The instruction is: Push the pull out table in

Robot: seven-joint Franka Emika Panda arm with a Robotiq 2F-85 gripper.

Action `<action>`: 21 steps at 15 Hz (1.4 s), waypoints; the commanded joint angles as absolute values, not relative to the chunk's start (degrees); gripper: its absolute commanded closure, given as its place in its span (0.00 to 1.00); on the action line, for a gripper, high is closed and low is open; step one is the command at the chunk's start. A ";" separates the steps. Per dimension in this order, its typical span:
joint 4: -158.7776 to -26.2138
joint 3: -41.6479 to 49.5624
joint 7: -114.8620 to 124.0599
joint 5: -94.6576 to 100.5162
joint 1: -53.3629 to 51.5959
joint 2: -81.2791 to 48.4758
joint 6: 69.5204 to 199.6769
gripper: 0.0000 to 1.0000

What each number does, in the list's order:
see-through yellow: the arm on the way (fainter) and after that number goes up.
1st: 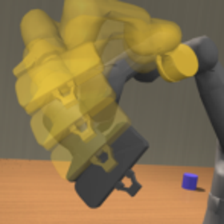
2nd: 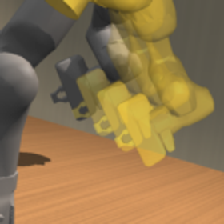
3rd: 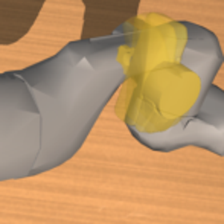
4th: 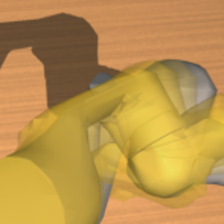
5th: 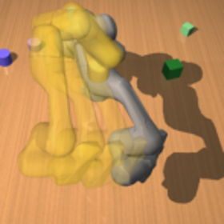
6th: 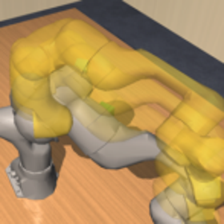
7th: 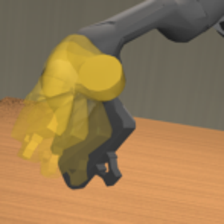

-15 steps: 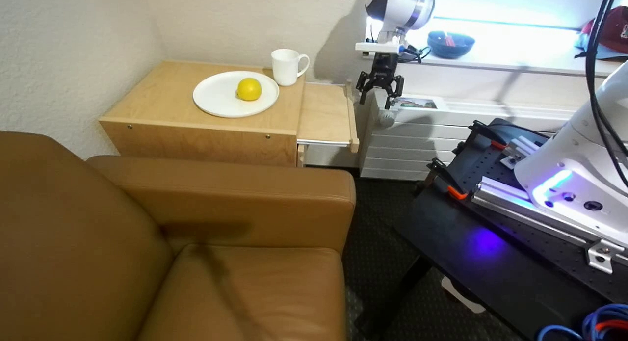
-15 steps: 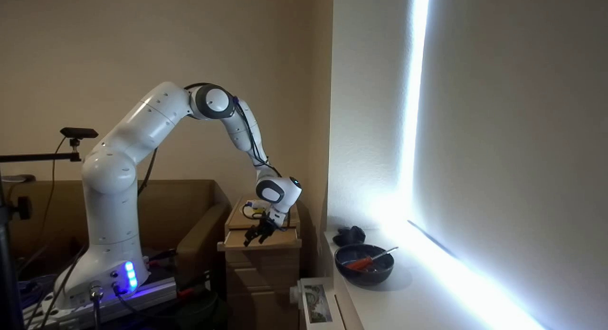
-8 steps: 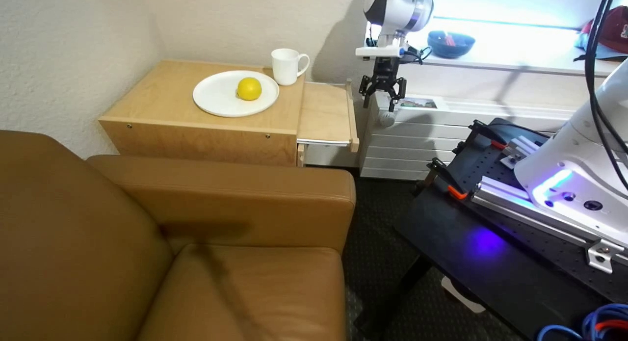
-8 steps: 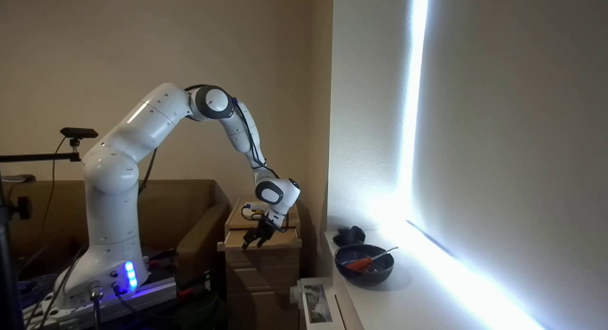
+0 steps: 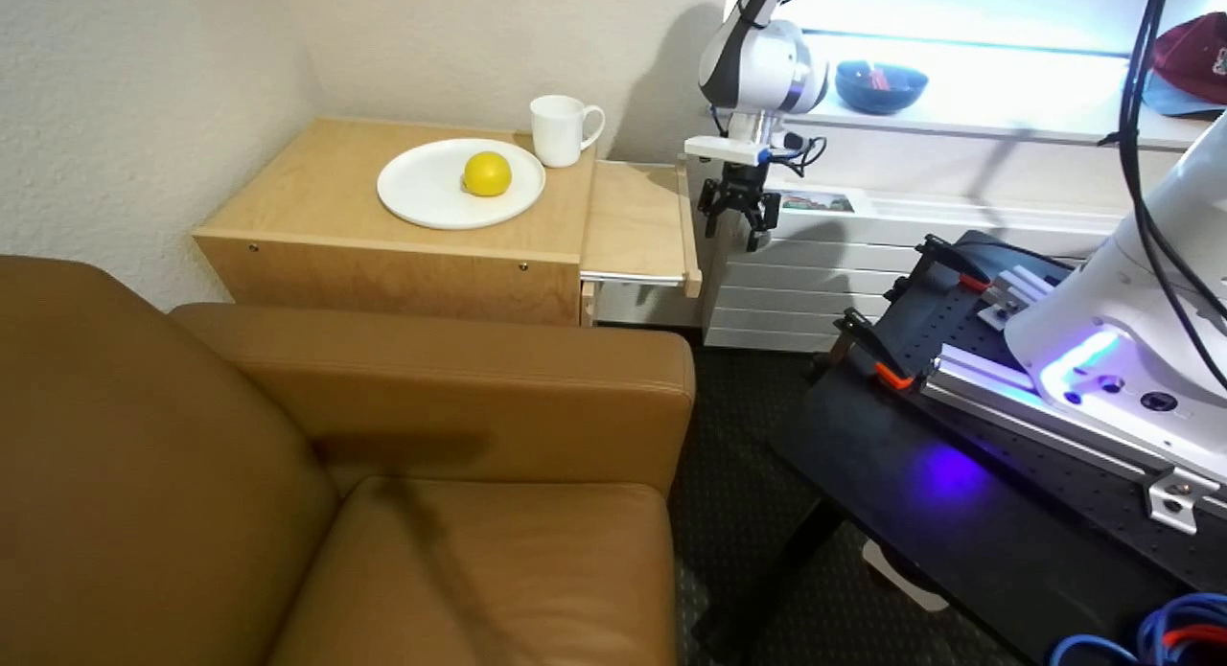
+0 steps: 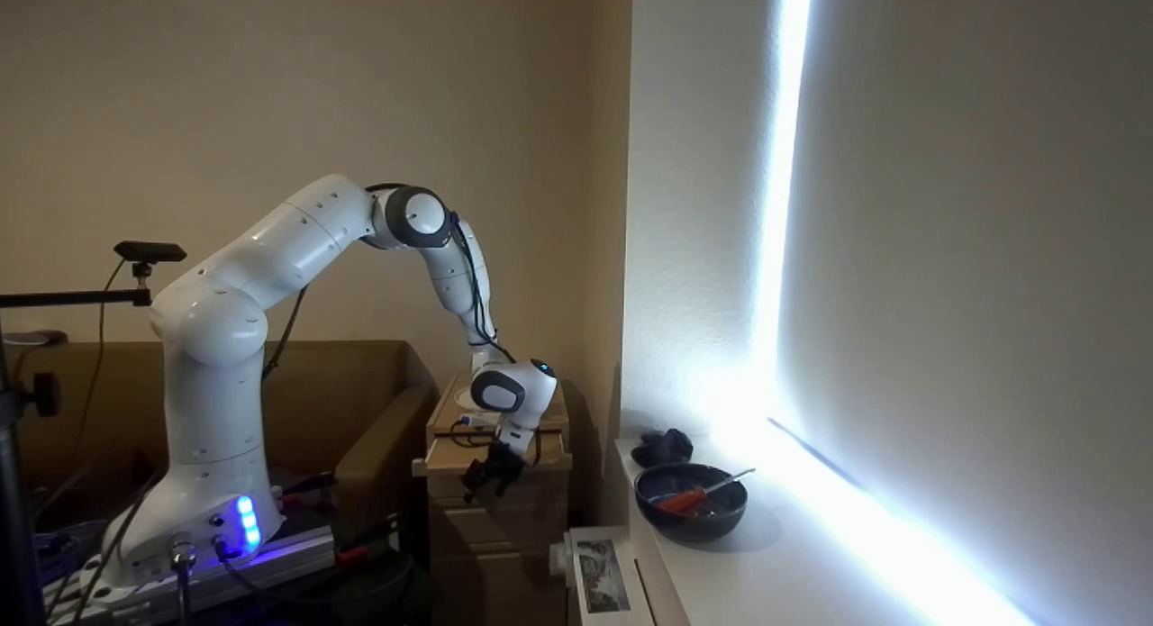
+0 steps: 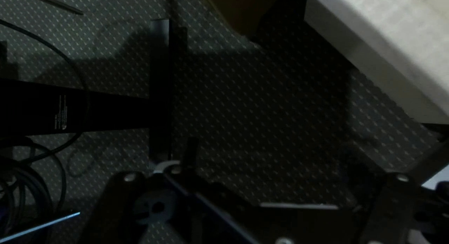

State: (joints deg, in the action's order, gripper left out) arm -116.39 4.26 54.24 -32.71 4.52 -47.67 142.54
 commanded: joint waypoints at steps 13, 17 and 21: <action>-111.93 -1.16 57.27 -33.81 -4.46 -46.79 143.22 0.00; -112.88 0.60 60.28 -30.92 -8.77 -46.80 146.72 0.00; -119.45 10.31 69.33 -20.30 -12.40 -44.20 149.51 0.00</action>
State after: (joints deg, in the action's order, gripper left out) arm -113.70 4.63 64.98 -25.49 -11.16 -47.01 146.43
